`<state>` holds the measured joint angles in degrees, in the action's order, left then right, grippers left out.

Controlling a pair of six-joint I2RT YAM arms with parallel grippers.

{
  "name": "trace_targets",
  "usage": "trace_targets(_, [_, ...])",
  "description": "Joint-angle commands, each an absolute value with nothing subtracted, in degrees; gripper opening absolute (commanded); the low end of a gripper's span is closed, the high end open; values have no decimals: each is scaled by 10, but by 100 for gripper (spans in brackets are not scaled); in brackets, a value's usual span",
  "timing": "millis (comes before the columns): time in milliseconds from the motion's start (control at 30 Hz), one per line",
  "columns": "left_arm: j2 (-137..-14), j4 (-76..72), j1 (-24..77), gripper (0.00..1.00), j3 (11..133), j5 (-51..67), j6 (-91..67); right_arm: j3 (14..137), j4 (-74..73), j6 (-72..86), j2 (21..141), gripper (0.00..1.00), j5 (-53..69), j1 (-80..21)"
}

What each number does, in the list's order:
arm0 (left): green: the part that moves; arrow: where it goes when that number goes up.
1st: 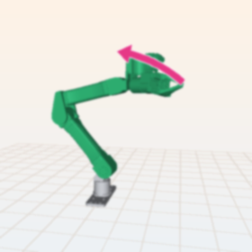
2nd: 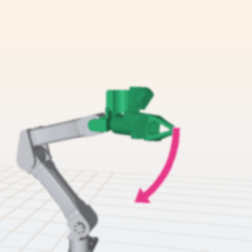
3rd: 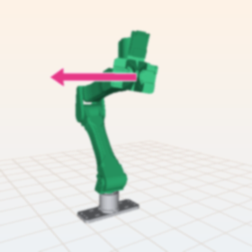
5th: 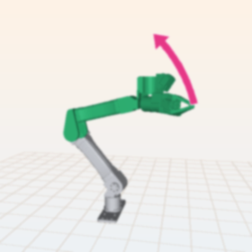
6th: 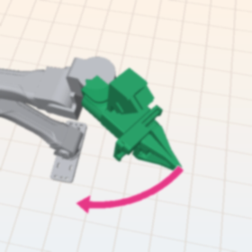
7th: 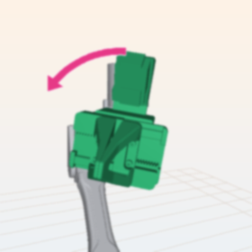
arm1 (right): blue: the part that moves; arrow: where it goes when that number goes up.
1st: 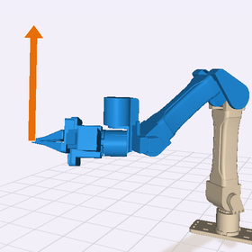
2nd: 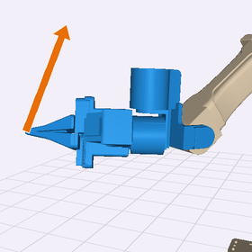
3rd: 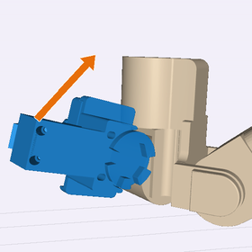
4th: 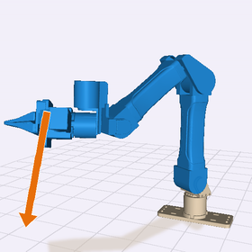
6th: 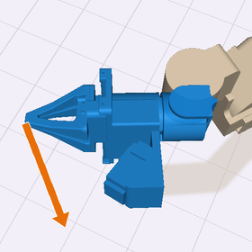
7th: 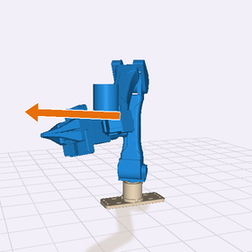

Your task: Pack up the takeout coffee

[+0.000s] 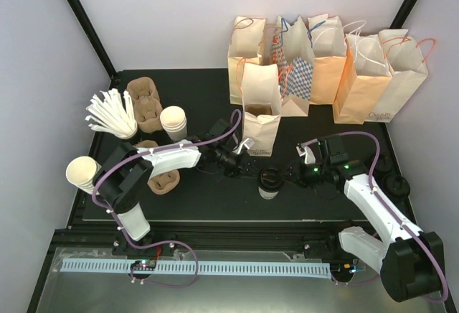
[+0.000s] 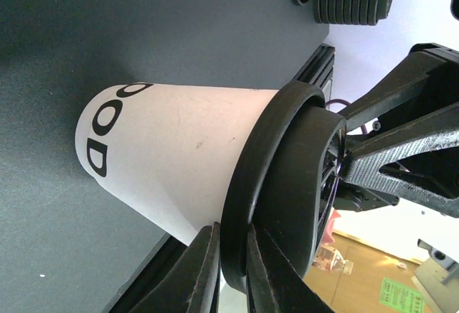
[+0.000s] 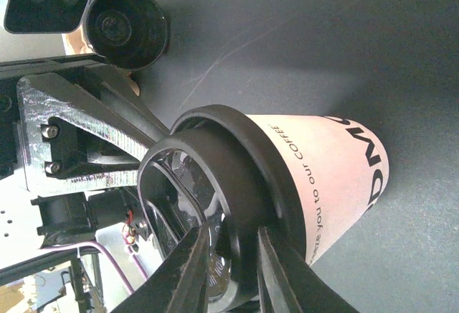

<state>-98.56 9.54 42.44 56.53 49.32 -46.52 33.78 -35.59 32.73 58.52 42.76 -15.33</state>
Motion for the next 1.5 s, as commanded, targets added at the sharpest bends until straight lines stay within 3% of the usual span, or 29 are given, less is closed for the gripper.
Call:
trace_targets(0, [-1027, 185, 456, 12, 583, 420, -445, 296, -466, 297, 611, 24, 348, -175])
trace_targets(600, [-1070, 239, 445, 19, 744, 428, -440, 369, -474, 306, 602, 31, 467, -177])
trace_targets(900, [-1032, 253, 435, 34, 723, 408, -444, 445, -544, 290, 612, 37, 410, -177])
trace_targets(1233, [-964, 270, 427, 45, 692, 393, -448, 487, -573, 257, 636, 39, 373, -177])
trace_targets(1333, [-941, 278, 427, 45, 672, 389, -453, 518, -588, 224, 655, 40, 362, -176])
trace_targets(1467, [-905, 236, 430, 34, 609, 411, -493, 560, -600, 176, 688, 40, 357, -177])
